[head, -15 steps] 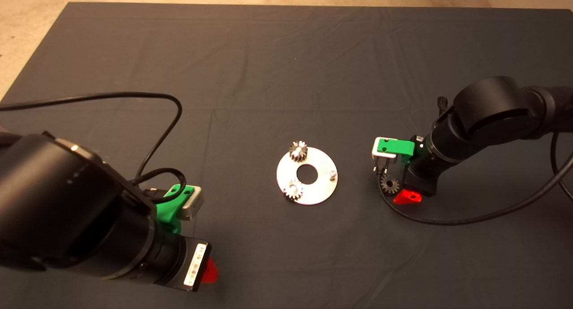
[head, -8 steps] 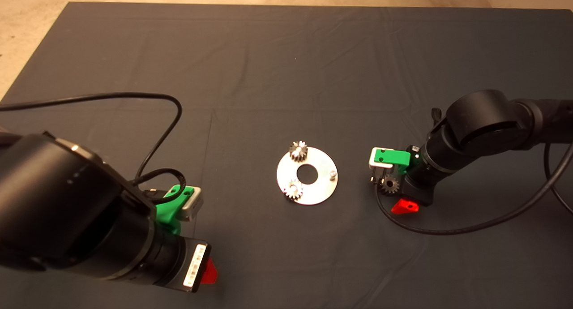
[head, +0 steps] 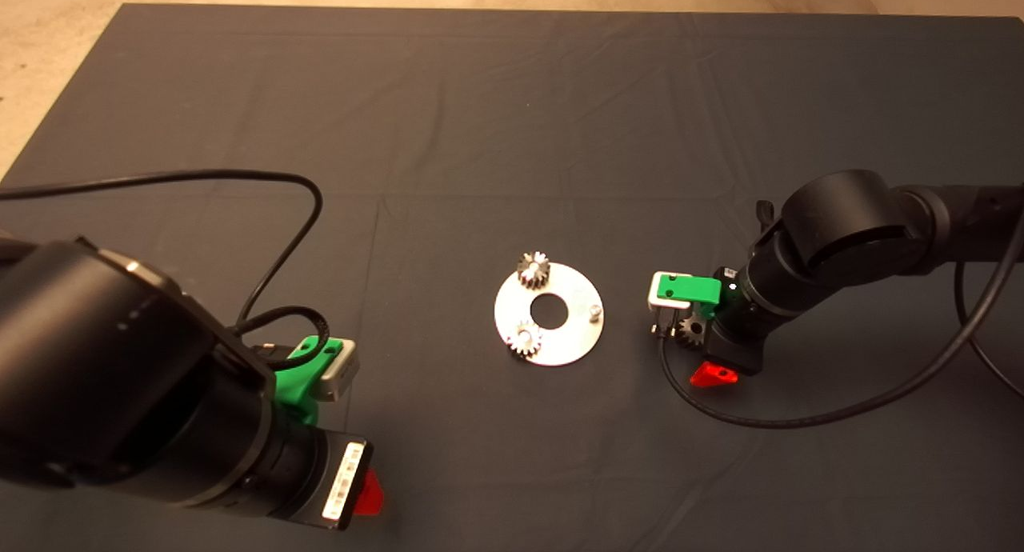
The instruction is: Install three planetary gears onto the carrier pins
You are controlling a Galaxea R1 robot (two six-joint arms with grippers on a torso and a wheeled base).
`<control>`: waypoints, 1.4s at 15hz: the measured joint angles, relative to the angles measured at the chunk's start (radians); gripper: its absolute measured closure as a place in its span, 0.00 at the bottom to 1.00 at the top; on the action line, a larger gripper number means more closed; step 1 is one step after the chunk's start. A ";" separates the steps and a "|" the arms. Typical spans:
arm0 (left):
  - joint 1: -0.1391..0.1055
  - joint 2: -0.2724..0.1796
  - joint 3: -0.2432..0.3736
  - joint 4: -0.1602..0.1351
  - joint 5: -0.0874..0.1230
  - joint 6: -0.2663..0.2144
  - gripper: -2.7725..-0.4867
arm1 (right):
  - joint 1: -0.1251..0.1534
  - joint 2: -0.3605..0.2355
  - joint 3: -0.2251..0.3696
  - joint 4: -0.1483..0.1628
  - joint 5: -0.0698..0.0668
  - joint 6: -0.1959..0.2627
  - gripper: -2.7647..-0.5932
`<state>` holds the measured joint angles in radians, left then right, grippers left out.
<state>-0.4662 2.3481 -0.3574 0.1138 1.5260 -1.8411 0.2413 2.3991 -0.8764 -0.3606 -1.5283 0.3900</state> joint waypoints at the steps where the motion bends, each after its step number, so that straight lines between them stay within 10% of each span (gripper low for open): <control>1: 0.000 0.000 0.000 -0.004 0.000 -0.001 0.32 | 0.000 0.002 -0.003 -0.001 0.000 0.000 0.17; 21: 0.000 -0.002 0.003 -0.017 0.000 -0.003 0.32 | -0.012 0.037 -0.085 -0.051 0.001 -0.001 0.48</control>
<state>-0.4662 2.3462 -0.3549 0.0966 1.5260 -1.8438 0.2296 2.4360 -0.9615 -0.4117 -1.5270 0.3891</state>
